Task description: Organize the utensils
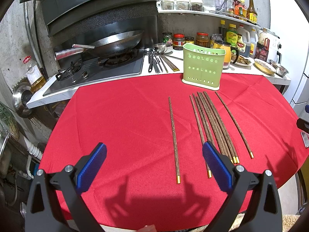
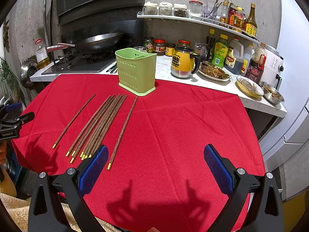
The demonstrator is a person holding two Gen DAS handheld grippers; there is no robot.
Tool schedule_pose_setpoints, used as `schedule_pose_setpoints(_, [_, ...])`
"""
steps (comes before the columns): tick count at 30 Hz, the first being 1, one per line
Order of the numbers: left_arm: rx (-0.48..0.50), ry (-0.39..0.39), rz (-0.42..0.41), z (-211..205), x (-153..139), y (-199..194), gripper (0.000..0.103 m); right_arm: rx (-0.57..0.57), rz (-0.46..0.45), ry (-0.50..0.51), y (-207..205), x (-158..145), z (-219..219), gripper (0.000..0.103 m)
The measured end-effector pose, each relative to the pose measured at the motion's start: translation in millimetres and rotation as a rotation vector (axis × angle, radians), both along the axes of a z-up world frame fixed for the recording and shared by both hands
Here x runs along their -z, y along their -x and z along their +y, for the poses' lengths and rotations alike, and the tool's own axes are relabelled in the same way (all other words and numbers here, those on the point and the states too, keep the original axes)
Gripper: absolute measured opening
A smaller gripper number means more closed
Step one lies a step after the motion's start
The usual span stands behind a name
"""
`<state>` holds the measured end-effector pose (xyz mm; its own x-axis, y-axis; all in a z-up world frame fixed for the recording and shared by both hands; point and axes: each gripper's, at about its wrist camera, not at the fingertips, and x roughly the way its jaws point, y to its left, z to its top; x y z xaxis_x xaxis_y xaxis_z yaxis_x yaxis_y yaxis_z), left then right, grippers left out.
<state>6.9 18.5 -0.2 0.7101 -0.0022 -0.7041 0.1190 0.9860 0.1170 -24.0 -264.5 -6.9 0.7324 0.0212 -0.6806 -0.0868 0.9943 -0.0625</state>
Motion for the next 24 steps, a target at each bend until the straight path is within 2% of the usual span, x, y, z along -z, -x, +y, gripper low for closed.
schedule_pose_setpoints(24, [-0.002,0.0,0.003,1.6,-0.2,0.2,0.097,0.002,0.001,-0.002,-0.6,-0.2,-2.1,0.097])
